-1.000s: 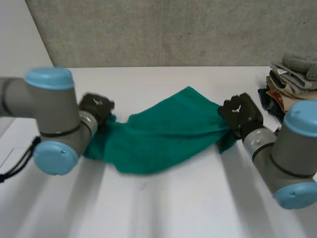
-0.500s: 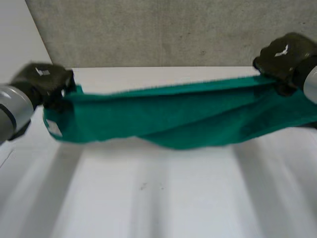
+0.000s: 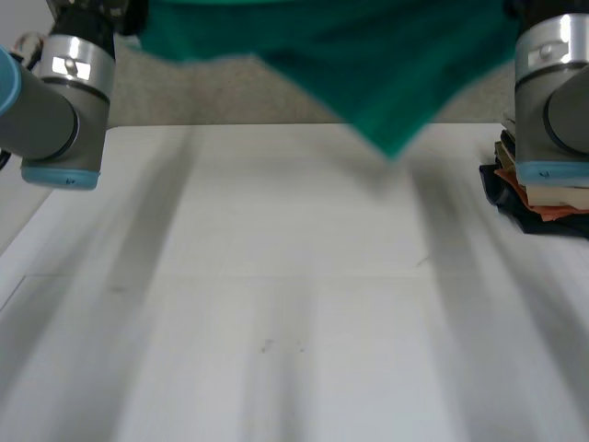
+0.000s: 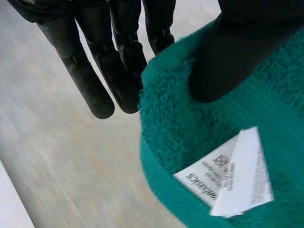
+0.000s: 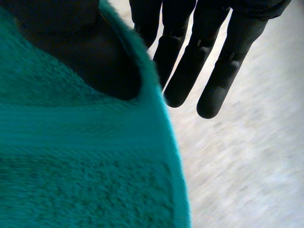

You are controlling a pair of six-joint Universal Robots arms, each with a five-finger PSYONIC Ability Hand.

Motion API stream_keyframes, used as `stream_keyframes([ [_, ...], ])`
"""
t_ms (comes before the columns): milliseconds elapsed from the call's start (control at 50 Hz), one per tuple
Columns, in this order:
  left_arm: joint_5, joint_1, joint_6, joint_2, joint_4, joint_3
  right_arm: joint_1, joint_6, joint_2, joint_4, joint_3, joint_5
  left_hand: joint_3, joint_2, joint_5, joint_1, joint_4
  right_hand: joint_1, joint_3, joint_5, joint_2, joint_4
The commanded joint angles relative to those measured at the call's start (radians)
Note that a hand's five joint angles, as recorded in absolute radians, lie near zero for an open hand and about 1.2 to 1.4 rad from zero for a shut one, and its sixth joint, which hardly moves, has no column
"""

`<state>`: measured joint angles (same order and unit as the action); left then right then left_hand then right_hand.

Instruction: Fold the laundry.

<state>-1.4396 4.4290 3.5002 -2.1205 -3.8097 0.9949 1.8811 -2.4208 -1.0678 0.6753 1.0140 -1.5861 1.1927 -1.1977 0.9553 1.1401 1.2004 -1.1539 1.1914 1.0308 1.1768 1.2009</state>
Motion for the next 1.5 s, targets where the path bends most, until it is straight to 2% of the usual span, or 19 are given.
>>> stream_keyframes([
  [20, -0.001, -0.002, -0.02, 0.007, -0.007, 0.066, 0.021, -0.015, -0.008, -0.061, 0.041, 0.024, 0.204, -0.199, 0.266, 0.256, 0.196, -0.242, 0.205, 0.191, 0.219, 0.195],
  [180, 0.001, 0.001, -0.013, -0.015, 0.105, 0.206, 0.03, -0.023, 0.035, -0.223, 0.152, 0.054, 0.204, -0.199, 0.266, 0.256, 0.196, -0.242, 0.205, 0.191, 0.219, 0.195],
  [340, -0.001, -0.002, 0.005, -0.042, 0.232, 0.471, 0.039, -0.021, 0.071, -0.292, 0.363, 0.055, 0.204, -0.199, 0.266, 0.256, 0.196, -0.242, 0.205, 0.191, 0.219, 0.195],
  [460, 0.001, -0.005, 0.075, -0.029, 0.263, 0.613, 0.039, -0.02, 0.085, -0.295, 0.469, 0.057, -0.13, 0.135, -0.067, -0.078, -0.138, -0.242, 0.205, 0.191, 0.219, 0.195],
  [480, -0.002, -0.006, 0.109, -0.024, 0.263, 0.637, 0.039, -0.017, 0.081, -0.296, 0.483, 0.055, -0.247, 0.252, -0.184, -0.194, -0.255, -0.242, 0.205, 0.191, 0.219, 0.195],
  [520, -0.005, -0.005, 0.134, -0.012, 0.265, 0.649, 0.039, -0.017, 0.075, -0.296, 0.495, 0.055, -0.31, 0.314, -0.247, -0.257, -0.317, -0.242, 0.205, 0.191, 0.219, 0.195],
  [620, -0.005, 0.001, 0.166, 0.097, 0.268, 0.666, 0.039, -0.024, 0.068, -0.316, 0.518, 0.054, -0.571, 0.576, -0.508, -0.518, -0.578, -0.242, 0.205, 0.191, 0.219, 0.195],
  [880, 0.005, 0.001, 0.171, 0.226, 0.358, 0.804, 0.036, -0.063, -0.017, -0.365, 0.554, 0.054, -0.571, 0.576, -0.508, -0.518, -0.579, -0.242, 0.205, 0.191, 0.219, 0.195],
  [1060, 0.007, 0.012, 0.18, 0.151, 0.351, 0.803, 0.036, -0.066, -0.015, -0.365, 0.555, 0.054, -0.548, 0.553, -0.485, -0.495, -0.555, -0.242, 0.205, 0.191, 0.219, 0.195],
  [1160, 0.005, 0.013, 0.195, 0.054, 0.36, 0.771, 0.035, -0.066, -0.017, -0.367, 0.563, 0.054, -0.419, 0.424, -0.356, -0.366, -0.426, -0.242, 0.205, 0.191, 0.219, 0.195],
  [1260, 0.002, 0.012, 0.206, 0.076, 0.361, 0.781, 0.029, -0.066, -0.017, -0.367, 0.568, 0.054, -0.401, 0.406, -0.338, -0.348, -0.409, -0.242, 0.205, 0.191, 0.219, 0.195],
  [1300, 0.001, 0.012, 0.192, 0.114, 0.369, 0.784, 0.03, -0.066, -0.017, -0.367, 0.571, 0.054, -0.415, 0.42, -0.353, -0.363, -0.423, -0.242, 0.205, 0.191, 0.219, 0.195],
  [1400, 0.004, 0.01, 0.175, 0.201, 0.436, 0.836, 0.03, -0.064, -0.017, -0.367, 0.572, 0.052, -0.62, 0.625, -0.558, -0.568, -0.628, -0.242, 0.205, 0.191, 0.219, 0.195],
  [1500, 0.018, 0.007, 0.161, 0.208, 0.481, 0.861, 0.03, -0.061, -0.017, -0.367, 0.575, 0.051, -0.733, 0.738, -0.67, -0.68, -0.74, -0.242, 0.205, 0.191, 0.219, 0.195],
])
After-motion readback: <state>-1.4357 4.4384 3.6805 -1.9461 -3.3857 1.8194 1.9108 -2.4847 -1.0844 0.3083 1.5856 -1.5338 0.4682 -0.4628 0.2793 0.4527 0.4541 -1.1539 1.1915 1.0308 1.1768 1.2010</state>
